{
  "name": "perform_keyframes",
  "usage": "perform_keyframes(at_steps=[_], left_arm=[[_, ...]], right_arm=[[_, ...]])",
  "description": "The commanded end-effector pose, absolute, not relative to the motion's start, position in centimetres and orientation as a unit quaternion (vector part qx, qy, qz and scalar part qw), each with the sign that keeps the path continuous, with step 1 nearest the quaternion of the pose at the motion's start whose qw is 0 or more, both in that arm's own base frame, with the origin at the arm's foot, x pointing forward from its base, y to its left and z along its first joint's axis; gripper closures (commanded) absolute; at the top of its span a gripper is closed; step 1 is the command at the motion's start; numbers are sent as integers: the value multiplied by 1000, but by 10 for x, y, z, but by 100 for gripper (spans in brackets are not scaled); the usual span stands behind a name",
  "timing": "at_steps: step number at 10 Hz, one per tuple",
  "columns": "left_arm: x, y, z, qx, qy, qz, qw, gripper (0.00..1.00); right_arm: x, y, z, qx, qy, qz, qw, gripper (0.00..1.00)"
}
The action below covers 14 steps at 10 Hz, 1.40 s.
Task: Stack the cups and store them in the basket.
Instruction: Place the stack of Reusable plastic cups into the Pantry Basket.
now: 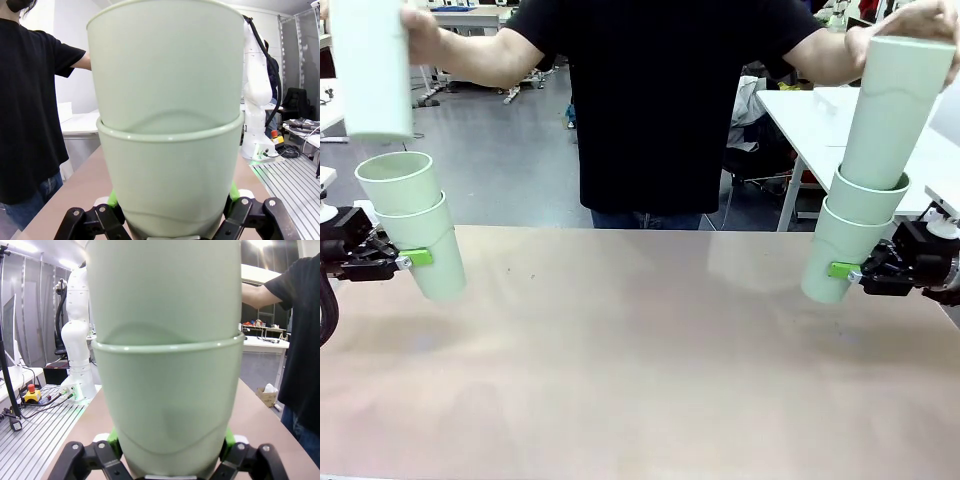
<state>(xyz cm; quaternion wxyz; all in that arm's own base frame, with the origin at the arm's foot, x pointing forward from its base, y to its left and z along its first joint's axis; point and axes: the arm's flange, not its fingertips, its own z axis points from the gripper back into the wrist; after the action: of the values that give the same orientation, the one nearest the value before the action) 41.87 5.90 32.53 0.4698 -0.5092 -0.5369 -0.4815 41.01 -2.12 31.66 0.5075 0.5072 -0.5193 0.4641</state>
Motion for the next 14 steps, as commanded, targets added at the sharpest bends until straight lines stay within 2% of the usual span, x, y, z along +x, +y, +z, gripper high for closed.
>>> perform_keyframes(at_steps=[1, 14], left_arm=[[418, 59, 330, -510, -539, -483, 465, 13], [418, 59, 330, -510, -539, -483, 465, 13]], right_arm=[[410, -21, 319, 502, -525, 468, 504, 15], [410, -21, 319, 502, -525, 468, 504, 15]])
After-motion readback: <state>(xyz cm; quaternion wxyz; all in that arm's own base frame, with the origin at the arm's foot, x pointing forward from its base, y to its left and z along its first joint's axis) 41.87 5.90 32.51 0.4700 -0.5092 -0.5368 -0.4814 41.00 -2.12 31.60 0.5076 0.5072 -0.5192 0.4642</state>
